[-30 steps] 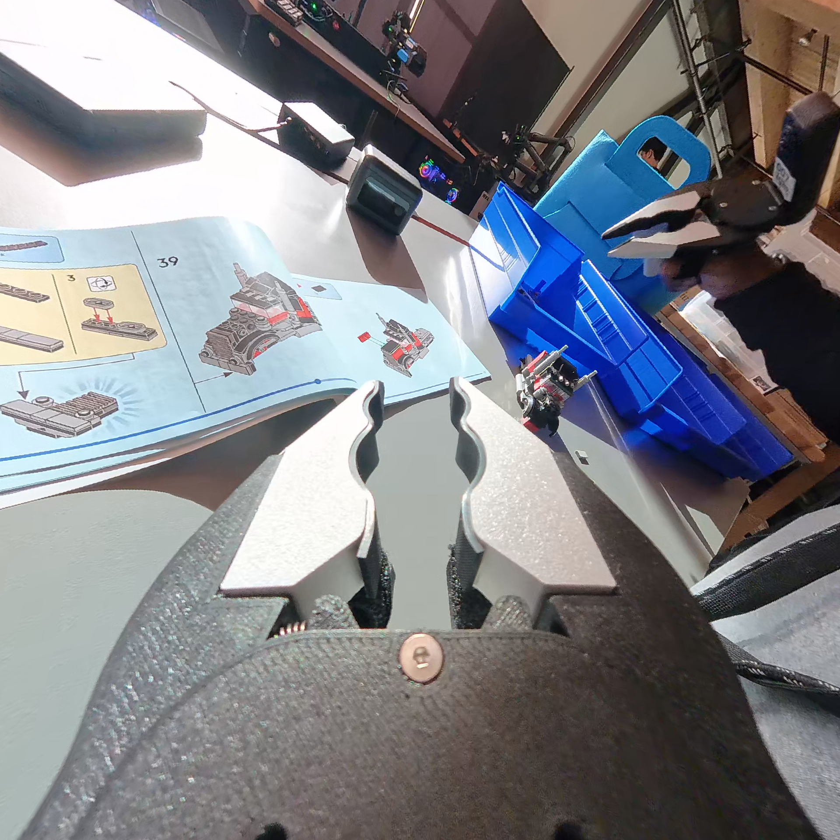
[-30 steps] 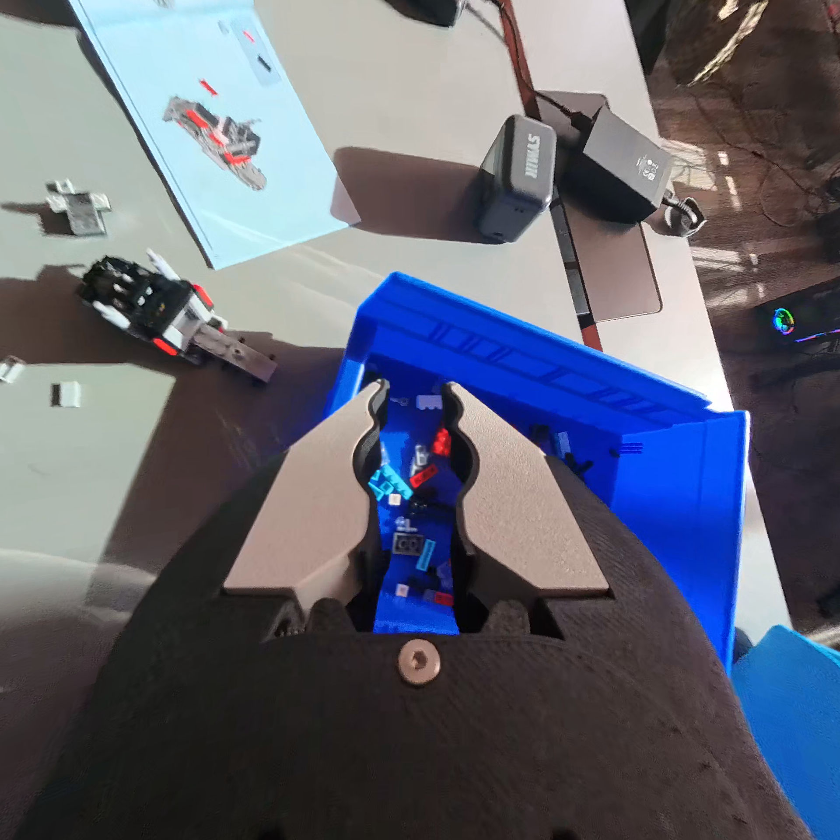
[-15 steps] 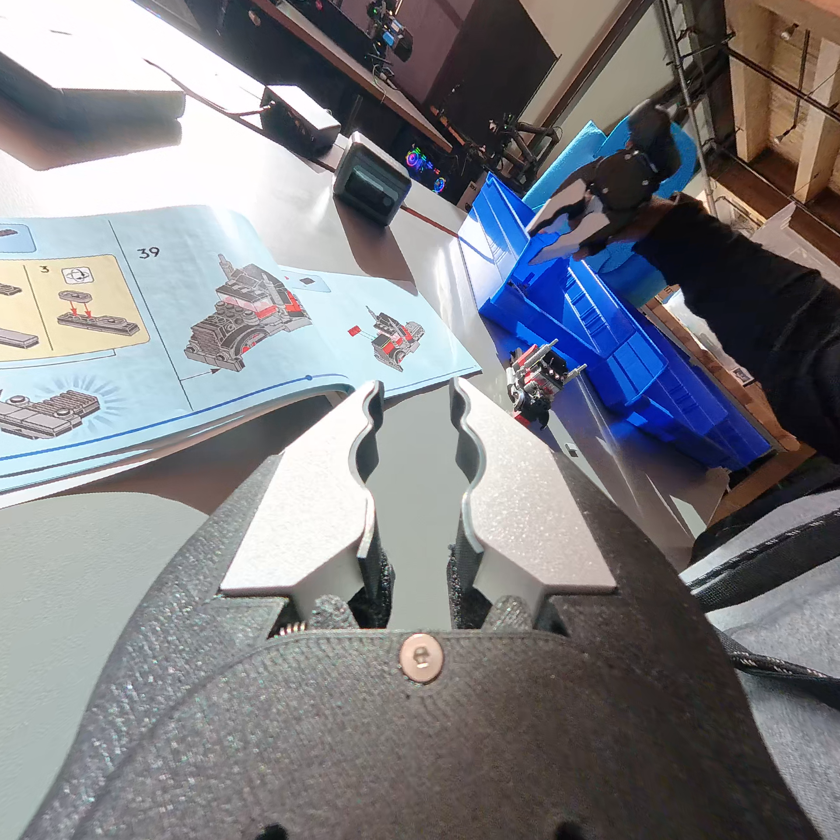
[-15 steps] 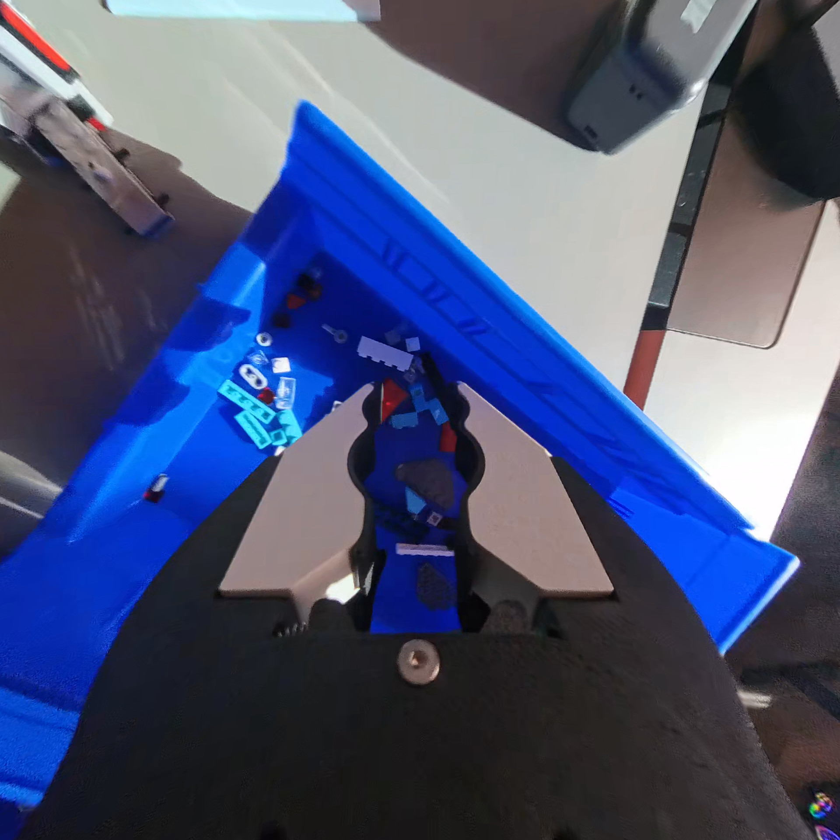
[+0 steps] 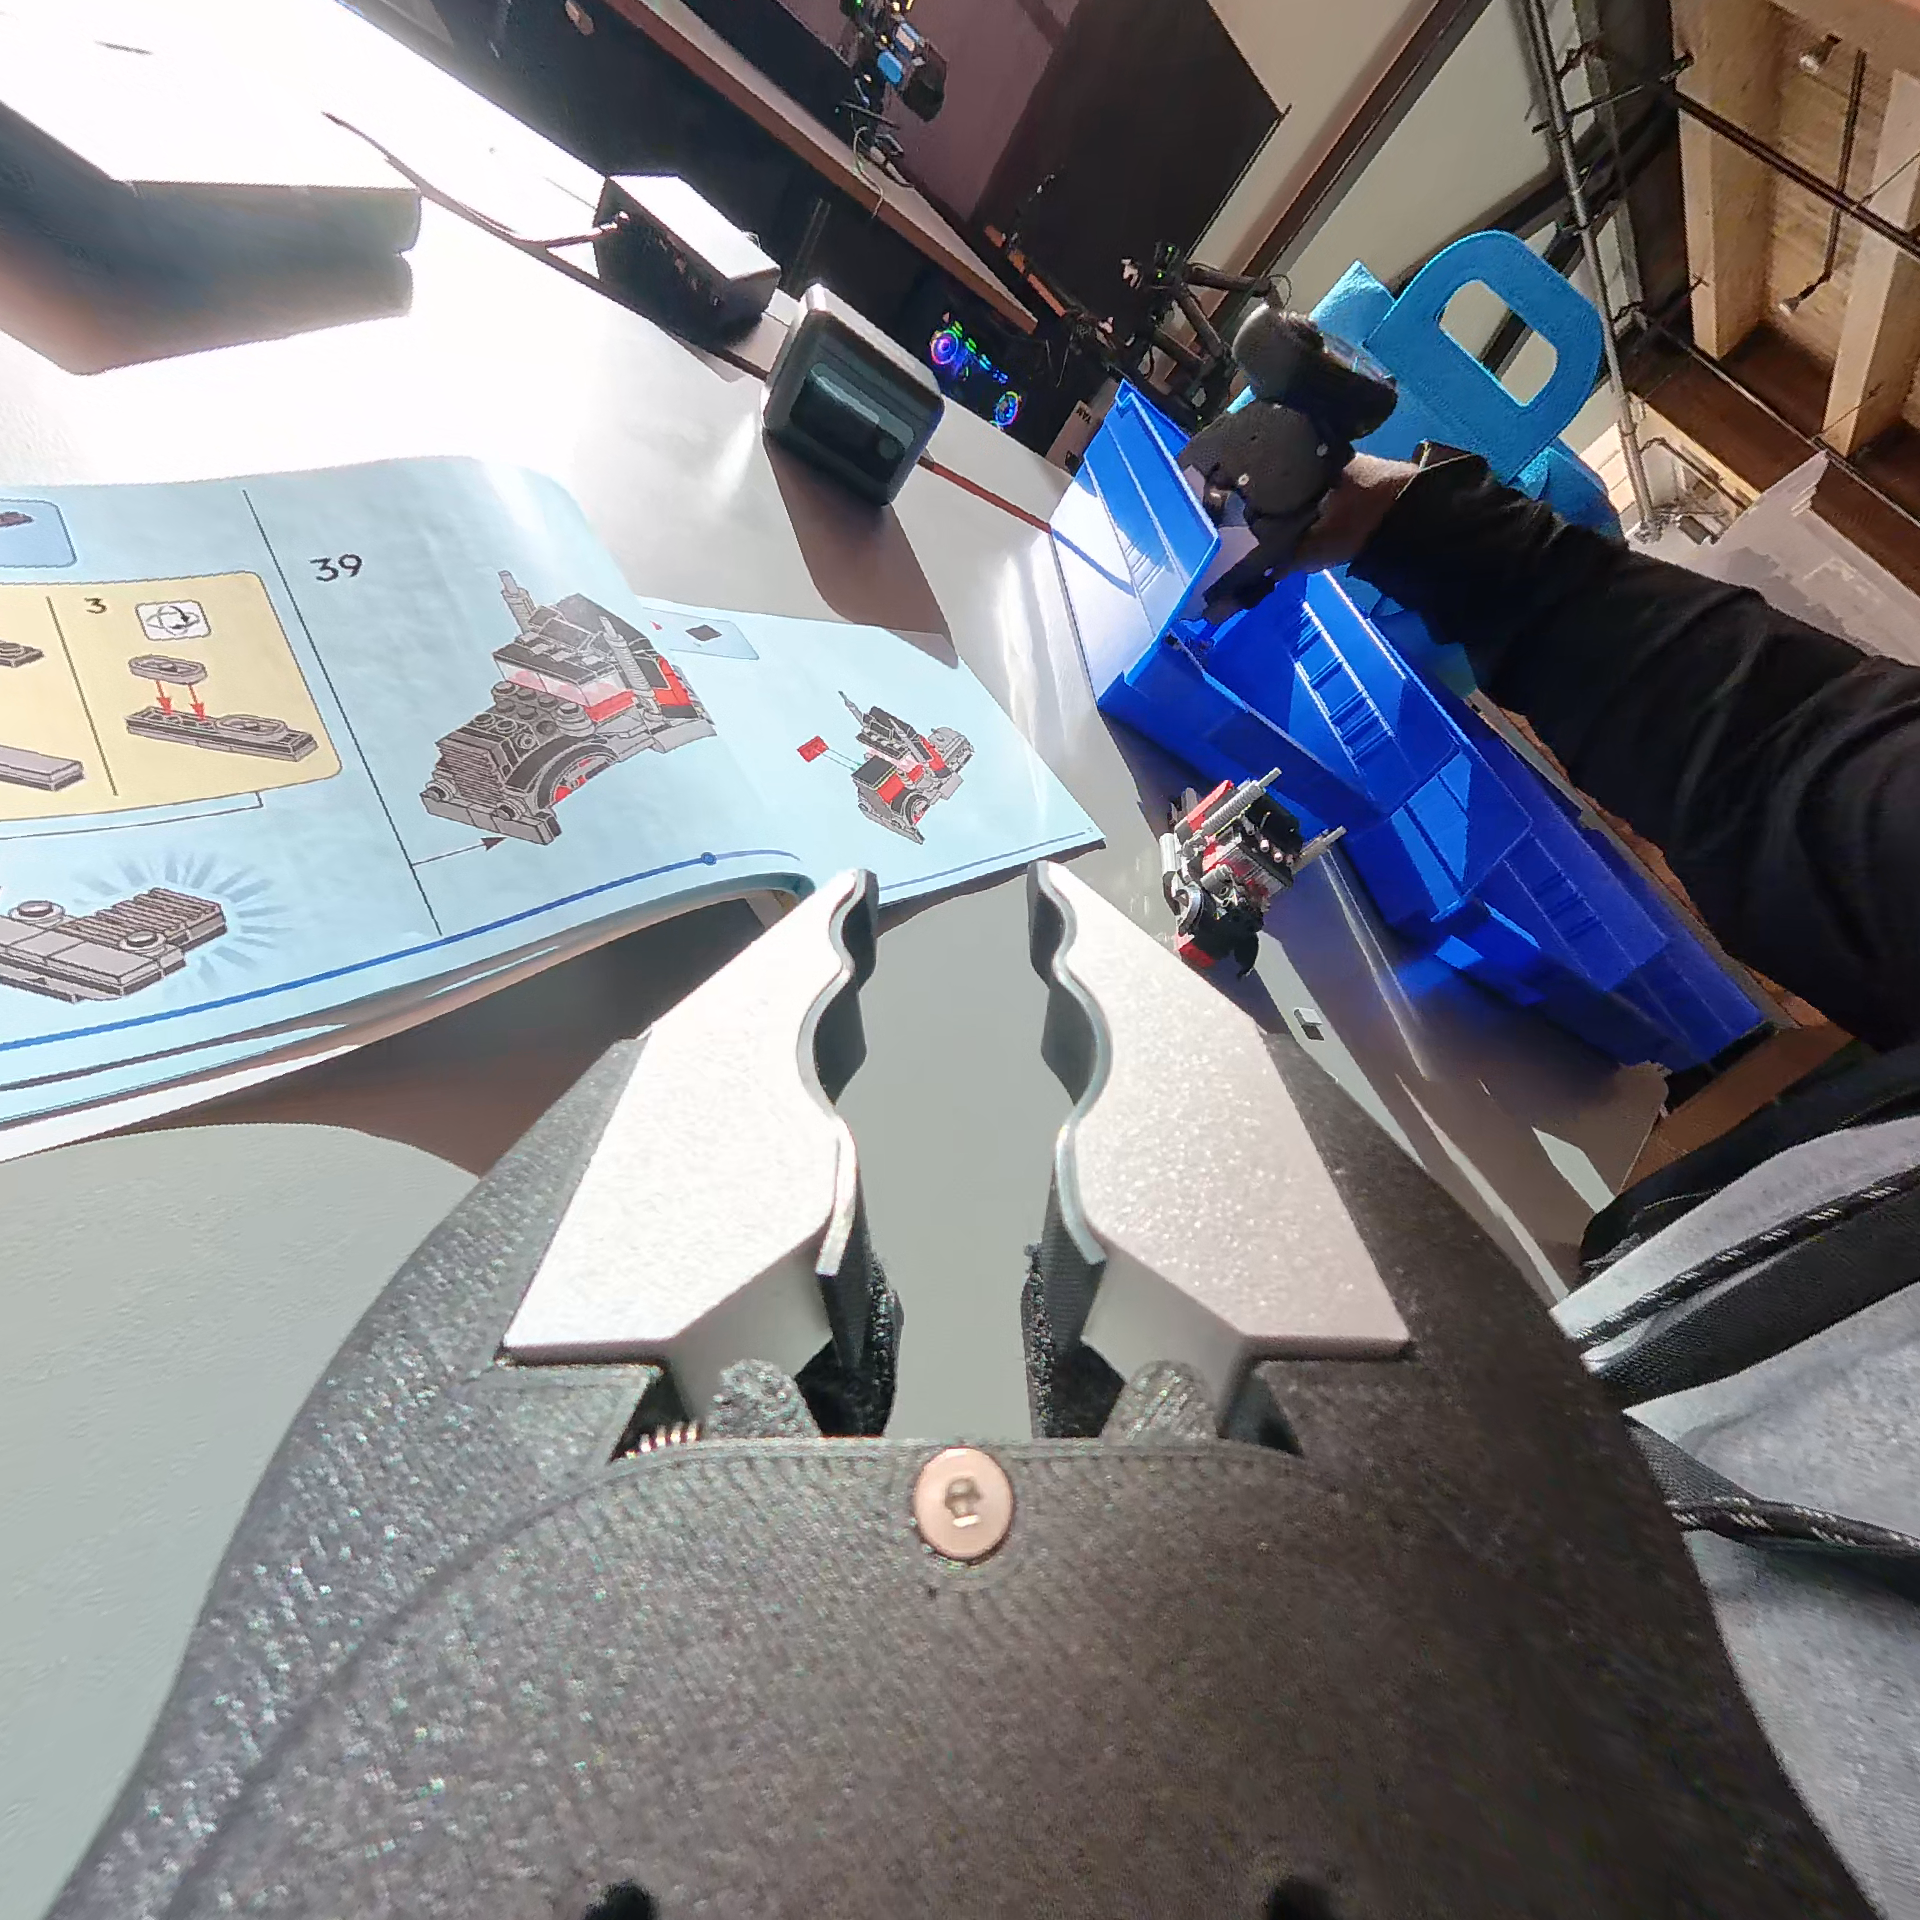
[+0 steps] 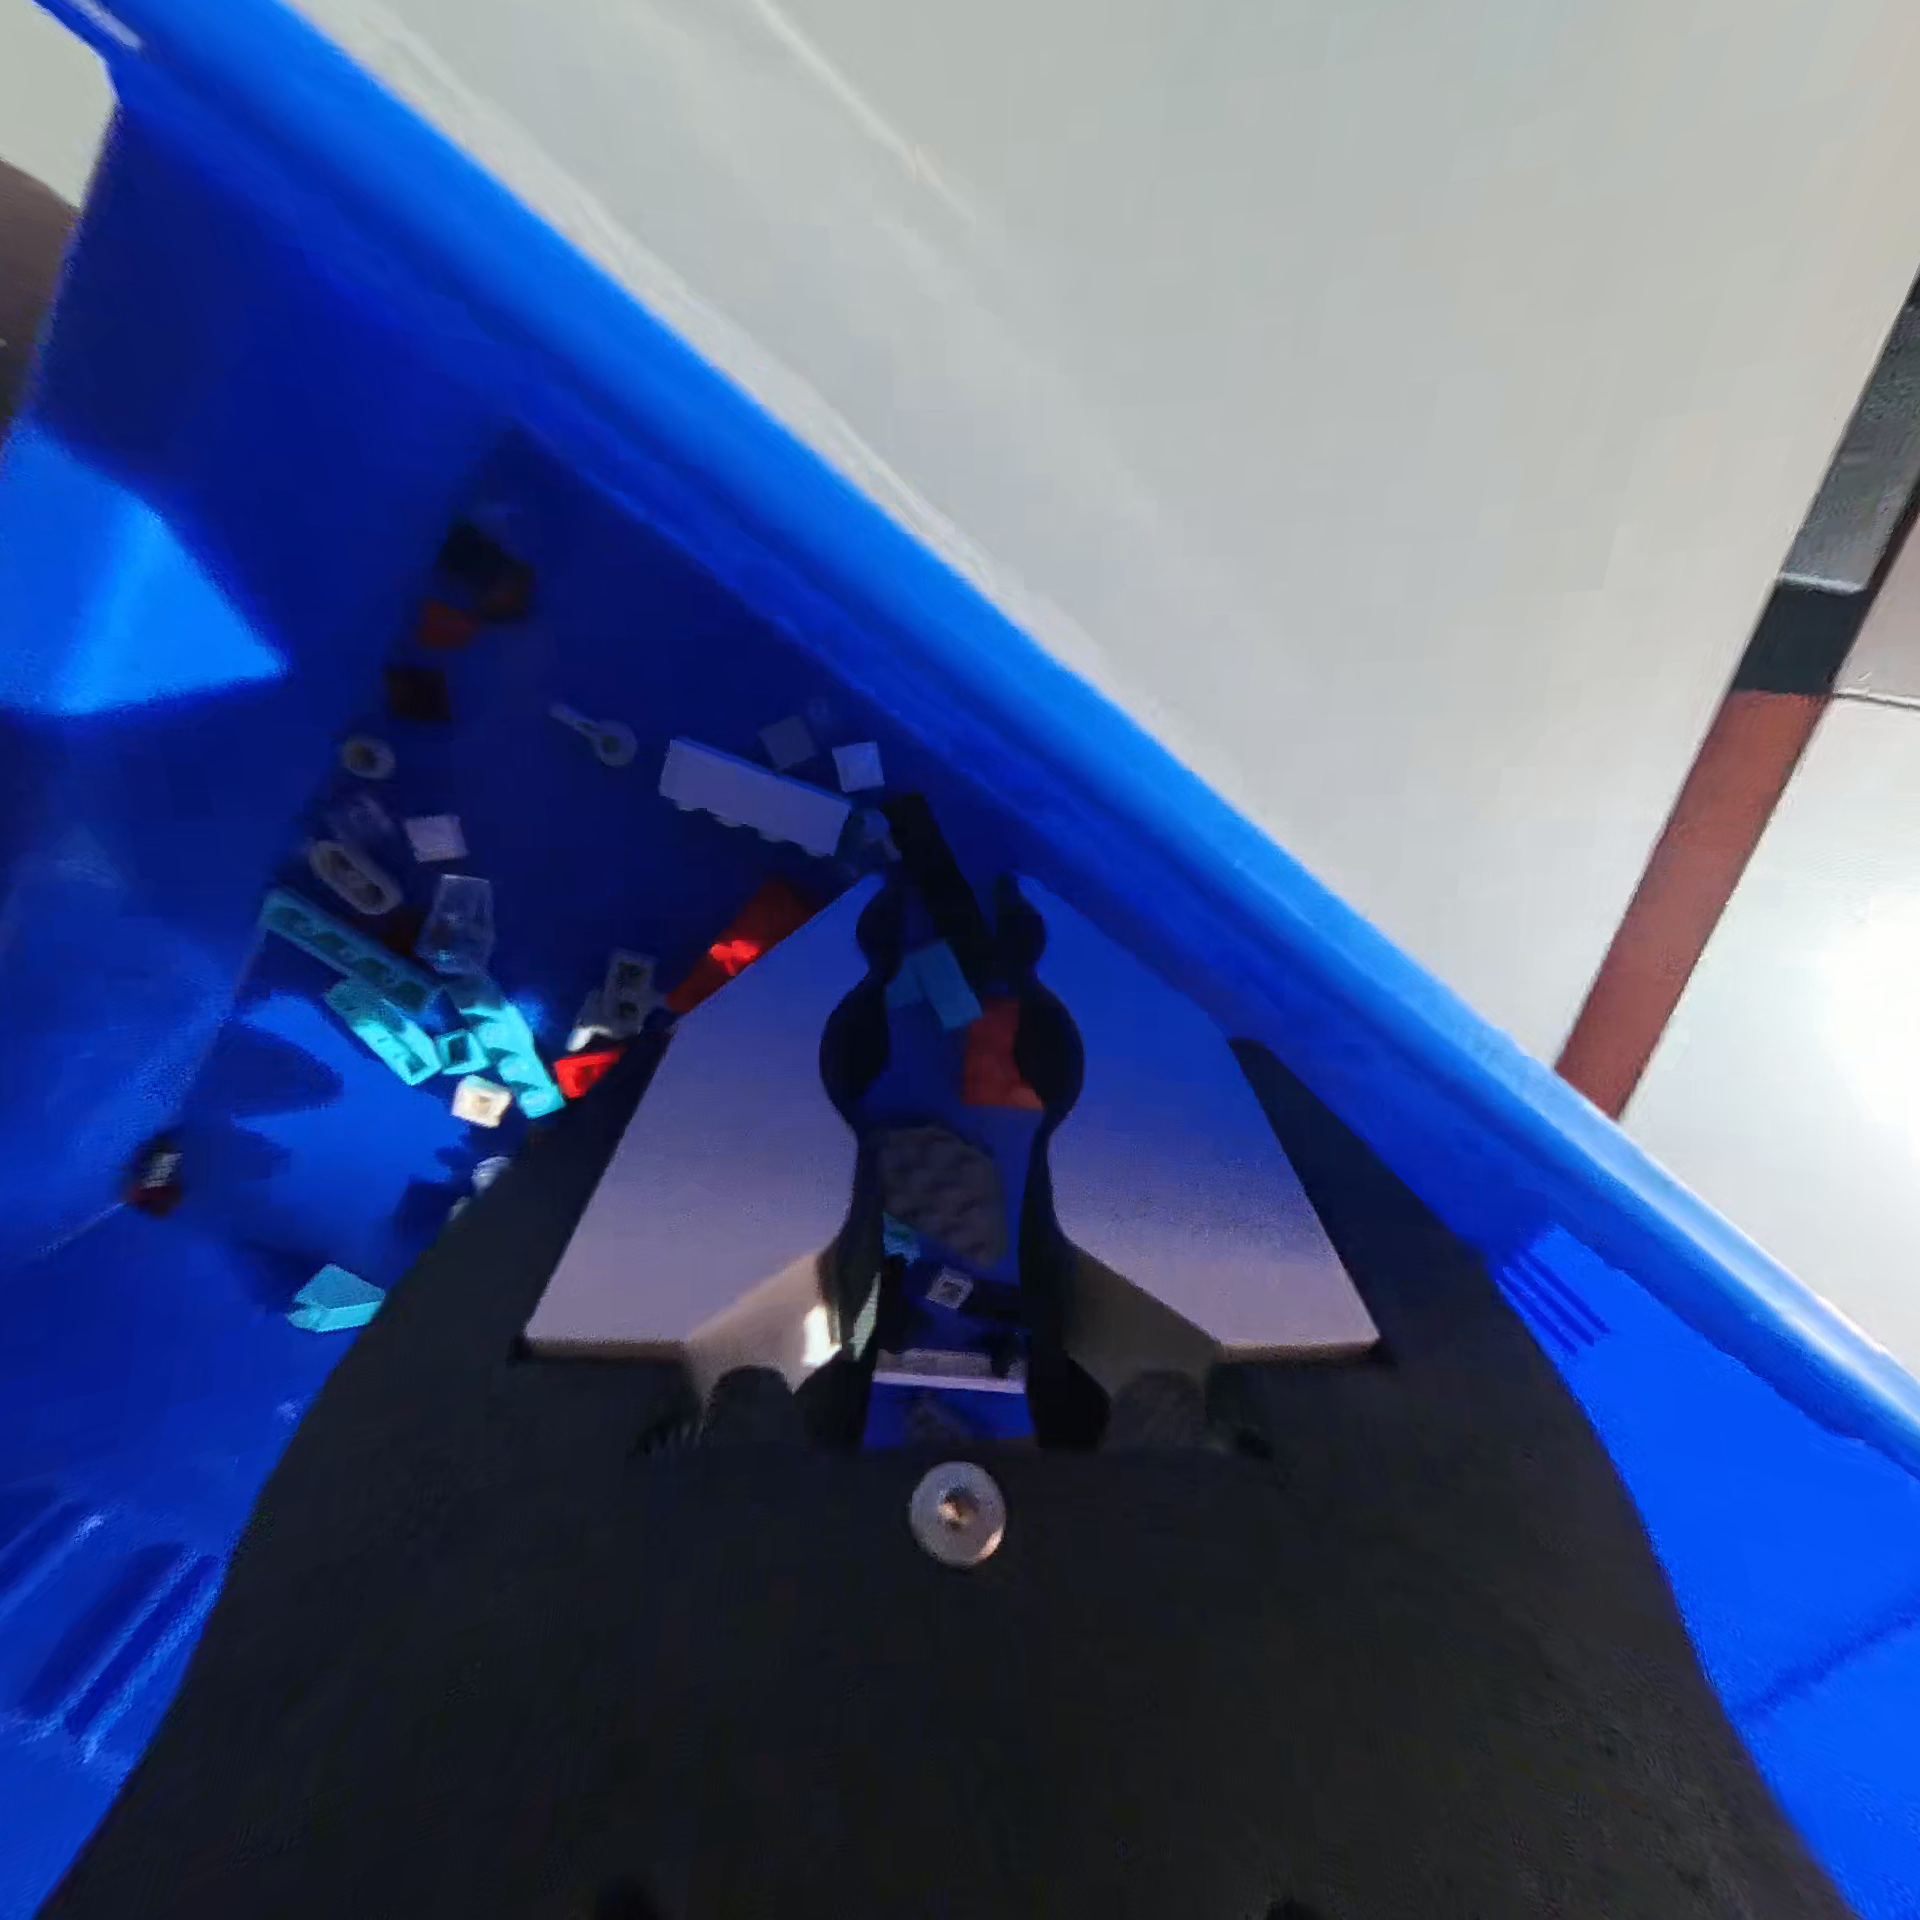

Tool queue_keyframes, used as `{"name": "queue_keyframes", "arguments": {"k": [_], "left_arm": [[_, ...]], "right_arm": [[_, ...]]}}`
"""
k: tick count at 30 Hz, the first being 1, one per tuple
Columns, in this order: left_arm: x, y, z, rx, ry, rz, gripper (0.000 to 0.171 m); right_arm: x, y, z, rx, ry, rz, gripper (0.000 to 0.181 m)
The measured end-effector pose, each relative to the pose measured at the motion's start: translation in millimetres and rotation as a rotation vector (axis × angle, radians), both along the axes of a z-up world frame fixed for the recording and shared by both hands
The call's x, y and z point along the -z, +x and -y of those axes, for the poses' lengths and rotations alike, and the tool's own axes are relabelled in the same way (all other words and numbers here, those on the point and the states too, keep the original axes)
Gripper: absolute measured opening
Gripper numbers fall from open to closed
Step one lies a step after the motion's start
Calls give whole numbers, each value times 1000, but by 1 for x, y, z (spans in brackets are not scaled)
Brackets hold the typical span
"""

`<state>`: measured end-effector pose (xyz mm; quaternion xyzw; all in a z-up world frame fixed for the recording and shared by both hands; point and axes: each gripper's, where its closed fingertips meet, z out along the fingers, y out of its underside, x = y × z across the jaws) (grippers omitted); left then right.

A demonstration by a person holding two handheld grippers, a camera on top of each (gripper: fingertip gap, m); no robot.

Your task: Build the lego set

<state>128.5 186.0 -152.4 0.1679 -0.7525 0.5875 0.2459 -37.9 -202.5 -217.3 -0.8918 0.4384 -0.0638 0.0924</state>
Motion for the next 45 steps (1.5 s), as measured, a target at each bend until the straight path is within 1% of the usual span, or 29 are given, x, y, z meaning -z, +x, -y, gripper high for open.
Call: {"name": "queue_keyframes", "arguments": {"k": [1,3,5,7,9,12,15,17,19,21,23,25,28,30,32,34,40,45], "left_arm": [[0,0,0,0,0,0,29],[0,0,0,1,-1,0,29],[0,0,0,0,-3,0,29],[-1,0,0,-1,-6,2,29],[-1,0,-1,-4,-8,4,29],[-1,1,-1,-9,-10,6,29],[-2,1,-1,-16,-13,12,29],[-1,-1,-1,-15,-6,16,29],[0,-7,-1,-2,1,15,29],[0,-21,-1,40,3,-14,29],[-2,-43,1,101,-12,-52,29],[-7,-68,4,178,-35,-98,29],[-5,-97,10,266,-17,-154,29],[3,-107,11,287,37,-134,29],[10,-111,9,304,78,-115,29],[11,-115,7,331,89,-130,29],[14,-117,5,348,117,-180,29],[13,-113,4,330,113,-217,25]], "right_arm": [[0,-2,-2,20,28,-12,14],[0,-3,-2,37,26,-12,12],[-1,-6,2,38,-37,-15,10],[-10,-6,0,48,-74,16,10],[-28,-4,-9,75,-68,76,10],[-67,-3,-30,116,-54,196,10],[-110,-3,-63,195,-27,335,10],[-136,-3,-97,267,18,423,9],[-153,-4,-141,347,106,494,9],[-158,-4,-196,393,243,546,9],[-152,-1,-250,423,388,579,9],[-134,7,-296,443,494,599,9],[-95,22,-342,486,558,598,9],[-68,29,-362,518,588,550,9],[-45,32,-368,530,542,516,9],[-38,36,-373,520,521,529,9],[-41,46,-382,455,458,600,9],[-44,51,-388,409,400,624,9]]}}
